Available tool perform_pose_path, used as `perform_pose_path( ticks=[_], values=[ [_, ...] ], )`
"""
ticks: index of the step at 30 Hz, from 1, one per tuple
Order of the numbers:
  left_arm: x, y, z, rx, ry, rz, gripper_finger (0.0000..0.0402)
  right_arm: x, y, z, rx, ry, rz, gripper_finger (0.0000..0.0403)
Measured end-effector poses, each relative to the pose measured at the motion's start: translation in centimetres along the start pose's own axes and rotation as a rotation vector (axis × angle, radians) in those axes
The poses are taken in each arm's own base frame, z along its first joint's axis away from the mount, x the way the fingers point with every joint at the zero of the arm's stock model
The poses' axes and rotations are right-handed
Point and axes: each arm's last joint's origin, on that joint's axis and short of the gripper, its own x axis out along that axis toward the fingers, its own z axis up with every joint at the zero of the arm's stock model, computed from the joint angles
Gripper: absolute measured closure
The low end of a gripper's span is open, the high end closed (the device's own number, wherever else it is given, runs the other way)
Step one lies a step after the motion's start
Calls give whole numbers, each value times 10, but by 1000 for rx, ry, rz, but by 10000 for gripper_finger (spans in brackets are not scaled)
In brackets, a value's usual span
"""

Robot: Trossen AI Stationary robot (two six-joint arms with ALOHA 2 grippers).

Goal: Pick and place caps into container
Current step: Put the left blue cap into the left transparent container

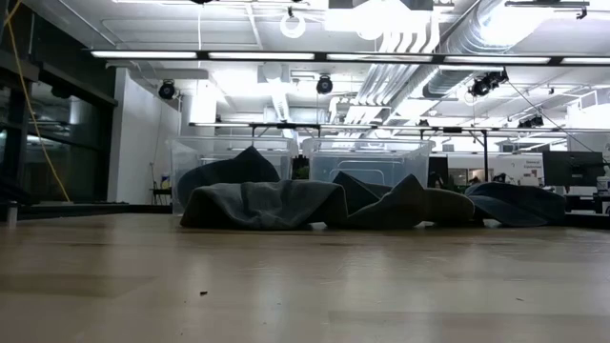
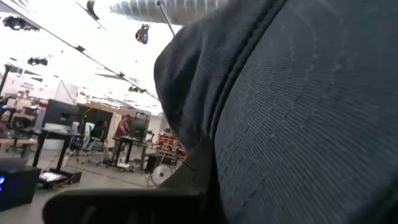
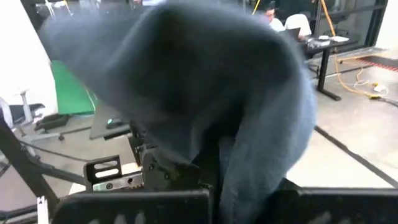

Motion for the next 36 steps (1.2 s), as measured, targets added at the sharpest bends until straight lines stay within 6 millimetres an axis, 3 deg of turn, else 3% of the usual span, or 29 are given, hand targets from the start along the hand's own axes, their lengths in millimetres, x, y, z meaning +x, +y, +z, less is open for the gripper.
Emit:
perform_pose_path(
  ticks=[6,13,18,27,31,36],
  values=[
    [0,0,-1,-16,4,13,394,3,-1,-2,-21,11,-9,388],
    [0,1,-1,-19,5,28,398,-7,1,1,-97,-5,-8,360],
    [0,2,-2,-21,20,42,399,-19,2,5,-120,-27,-4,300],
    [0,3,-4,-67,32,84,400,-35,3,11,-137,-64,-12,148],
    [0,9,-5,-125,44,105,400,-38,1,13,-138,-77,-21,116],
    [0,17,-6,-180,58,139,400,-43,2,16,-143,-110,-10,110]
  ],
)
